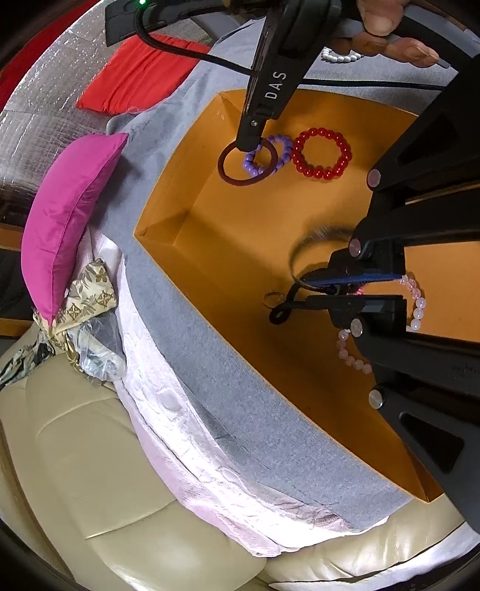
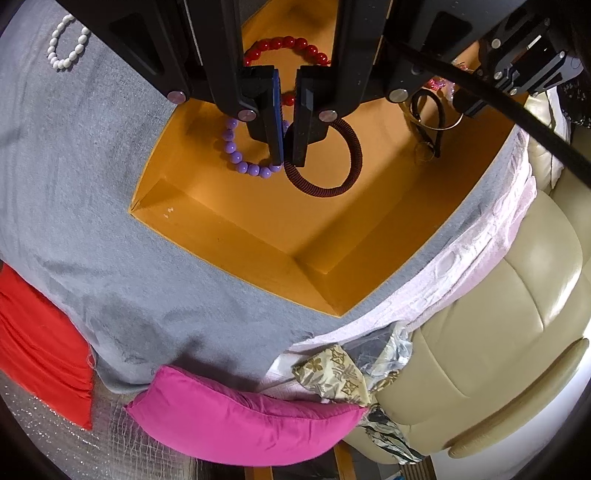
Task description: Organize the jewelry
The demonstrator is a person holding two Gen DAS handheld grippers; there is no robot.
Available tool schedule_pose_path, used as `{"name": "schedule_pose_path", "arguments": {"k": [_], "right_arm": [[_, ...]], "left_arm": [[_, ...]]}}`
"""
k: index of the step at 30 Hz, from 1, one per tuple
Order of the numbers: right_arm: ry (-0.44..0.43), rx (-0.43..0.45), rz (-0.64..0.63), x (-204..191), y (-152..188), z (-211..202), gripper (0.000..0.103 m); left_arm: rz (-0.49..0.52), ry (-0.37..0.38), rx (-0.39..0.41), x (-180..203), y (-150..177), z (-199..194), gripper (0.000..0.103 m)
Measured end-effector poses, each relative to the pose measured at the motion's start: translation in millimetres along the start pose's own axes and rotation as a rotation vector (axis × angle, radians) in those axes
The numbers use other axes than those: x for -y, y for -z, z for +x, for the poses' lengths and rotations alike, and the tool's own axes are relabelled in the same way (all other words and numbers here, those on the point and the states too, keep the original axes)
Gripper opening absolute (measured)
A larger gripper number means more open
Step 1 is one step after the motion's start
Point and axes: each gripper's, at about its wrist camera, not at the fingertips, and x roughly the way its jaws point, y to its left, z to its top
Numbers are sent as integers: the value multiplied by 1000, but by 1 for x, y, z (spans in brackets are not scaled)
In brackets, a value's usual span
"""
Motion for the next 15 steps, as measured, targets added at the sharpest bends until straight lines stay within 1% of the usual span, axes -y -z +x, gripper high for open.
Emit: {"name": "schedule_pose_path", "arguments": {"k": [4,5,6,7,8,9,10,11,12,13,14,15], "right_arm": [[8,-7,2,0,-1,2,7],[11,-7,2,0,-1,2,7],[15,-6,1,0,-1,2,7],[17,-5,1,0,-2,2,8],[16,-4,3,0,-2,1,8],[18,-2,4,0,-3,1,9],[20,1,5,0,-3,0,11],[21,3,6,1,-4,-1,20],[21,4,8,1,-5,-2,24],[20,9,10,1,-5,-3,32],[19,15,11,1,-5,-5,38],[20,24,14,2,-6,-7,38]], "left_arm": [[1,-8,-10,-1,1,2,7],[-3,-11,-13,-2,1,1,10],[-5,-16,-13,-2,0,1,16],[-8,-15,-10,-3,1,0,20],[-9,-17,-6,-3,1,-2,25],[-10,-23,0,-4,1,-3,28],[-10,-24,1,-4,1,-4,28],[-11,-21,1,-5,1,-5,28],[-13,-20,3,-6,1,-7,28],[-15,-23,6,-7,1,-8,28],[-19,-27,12,-8,1,-9,28],[-20,-27,14,-9,0,-10,29]]}}
